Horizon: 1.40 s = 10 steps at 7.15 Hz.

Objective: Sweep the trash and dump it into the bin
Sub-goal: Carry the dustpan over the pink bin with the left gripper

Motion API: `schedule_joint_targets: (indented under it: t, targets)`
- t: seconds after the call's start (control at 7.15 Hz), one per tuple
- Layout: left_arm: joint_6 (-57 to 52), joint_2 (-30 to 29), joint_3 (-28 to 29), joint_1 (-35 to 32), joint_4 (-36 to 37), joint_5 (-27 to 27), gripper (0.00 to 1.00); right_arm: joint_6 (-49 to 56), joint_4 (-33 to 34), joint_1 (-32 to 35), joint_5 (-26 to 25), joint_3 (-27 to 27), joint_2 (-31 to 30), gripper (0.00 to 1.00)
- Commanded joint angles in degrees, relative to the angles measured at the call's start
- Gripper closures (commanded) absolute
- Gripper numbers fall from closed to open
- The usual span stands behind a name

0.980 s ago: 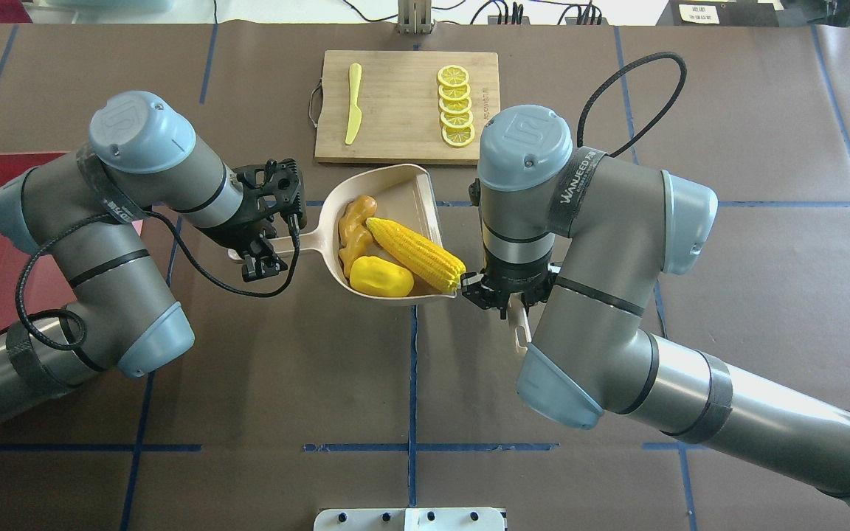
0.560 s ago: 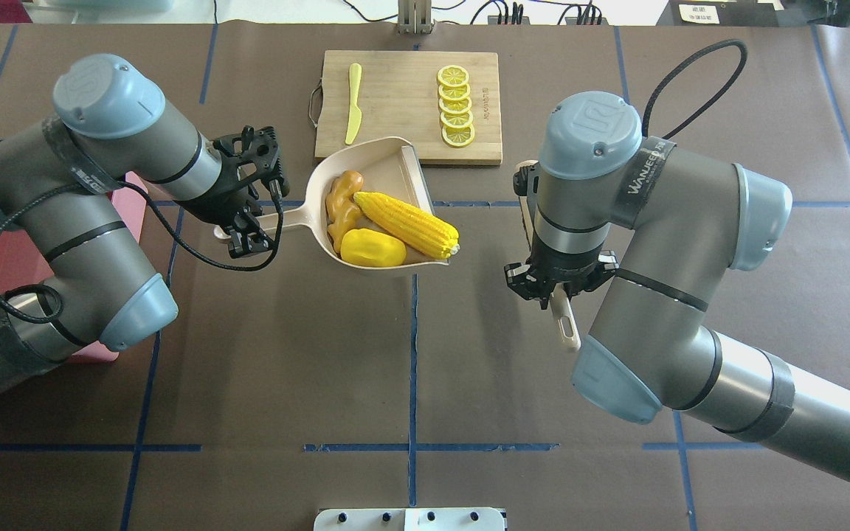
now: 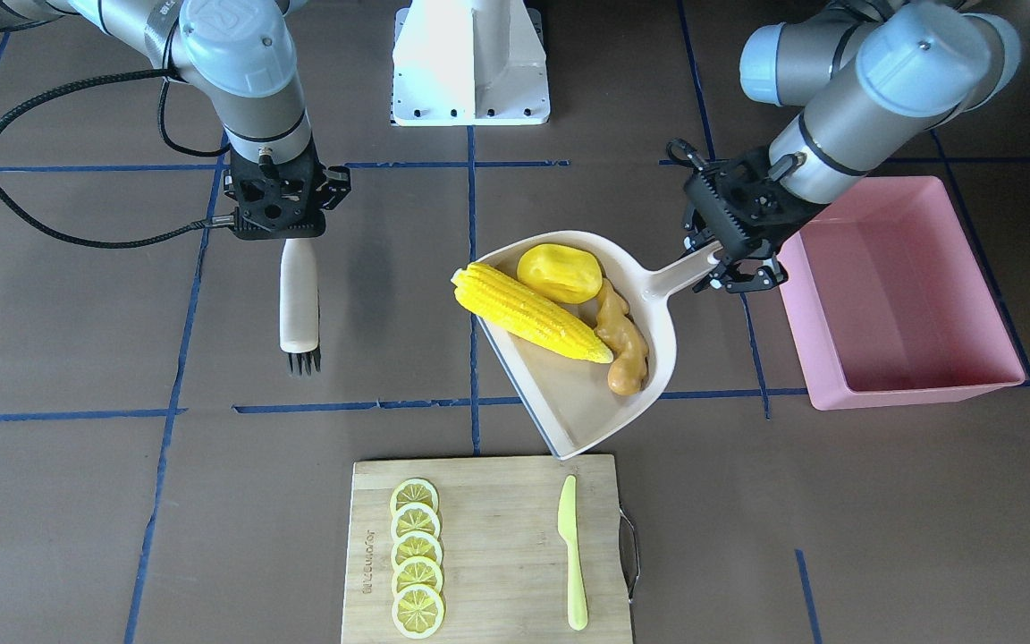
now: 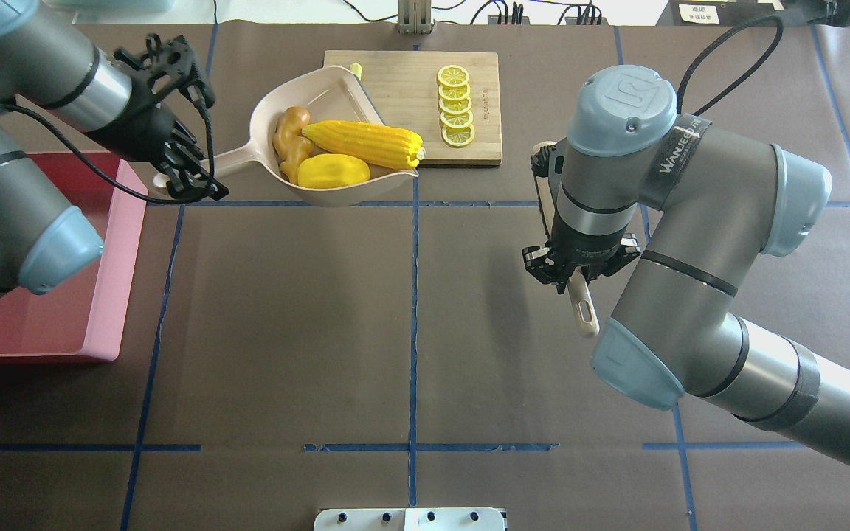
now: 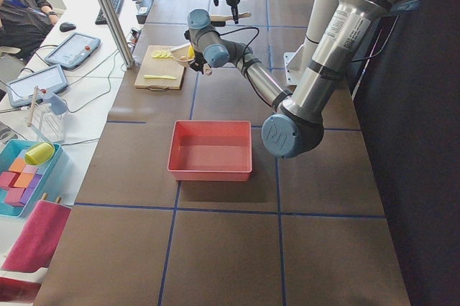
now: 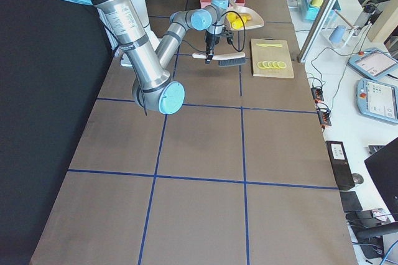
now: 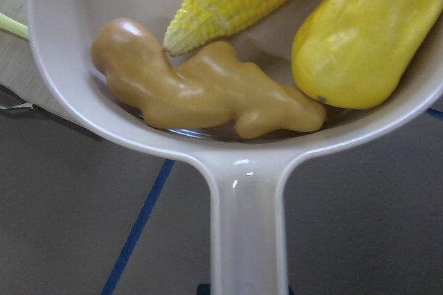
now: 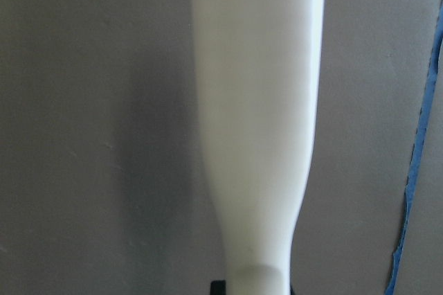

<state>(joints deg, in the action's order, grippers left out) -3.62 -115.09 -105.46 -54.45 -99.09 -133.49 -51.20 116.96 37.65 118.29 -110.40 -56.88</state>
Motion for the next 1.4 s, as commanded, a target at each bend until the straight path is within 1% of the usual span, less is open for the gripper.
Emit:
schedule_joint_targets:
  t: [0.0,0.14,0.28,0.42,0.7,0.98,1.12,1.26]
  targets:
    - [-0.5,4.6,-9.1,-4.8,8.9,-2.1,1.00,0.0,0.0,0.1,-0.1,-0.1,-0.1,1.00]
    - [-2.9,6.6,-13.2,-5.9,13.8,-2.0,1.00,0.0,0.1,0.1,-0.1,-0.1,-0.1,1.00]
    - [-6.5,9.1,-15.5,-7.7,16.5,-2.0,1.00,0.0,0.1,0.1,-0.1,0.0,-0.1,1.00]
    - [-7.7,11.6,-16.4,-10.0,16.6,-2.2,1.00,0.1,0.1,0.1,-0.1,0.1,-0.2,1.00]
    - [-7.8,14.9,-18.5,-14.0,15.9,-2.7,1.00,0.0,0.1,0.1,-0.2,-0.1,-0.1,1.00]
    - [-7.8,17.8,-21.7,-16.9,15.4,-2.8,1.00,0.0,1.6,-0.2,-0.2,-0.2,0.4,1.00]
    - [-7.9,19.8,-22.8,-18.8,15.1,-5.2,1.00,0.0,1.6,-0.5,-0.4,-0.2,0.2,1.00]
    - [-7.9,21.5,-23.4,-20.7,13.4,-6.0,1.00,0.0,1.6,-0.7,-0.6,-0.2,0.1,1.00]
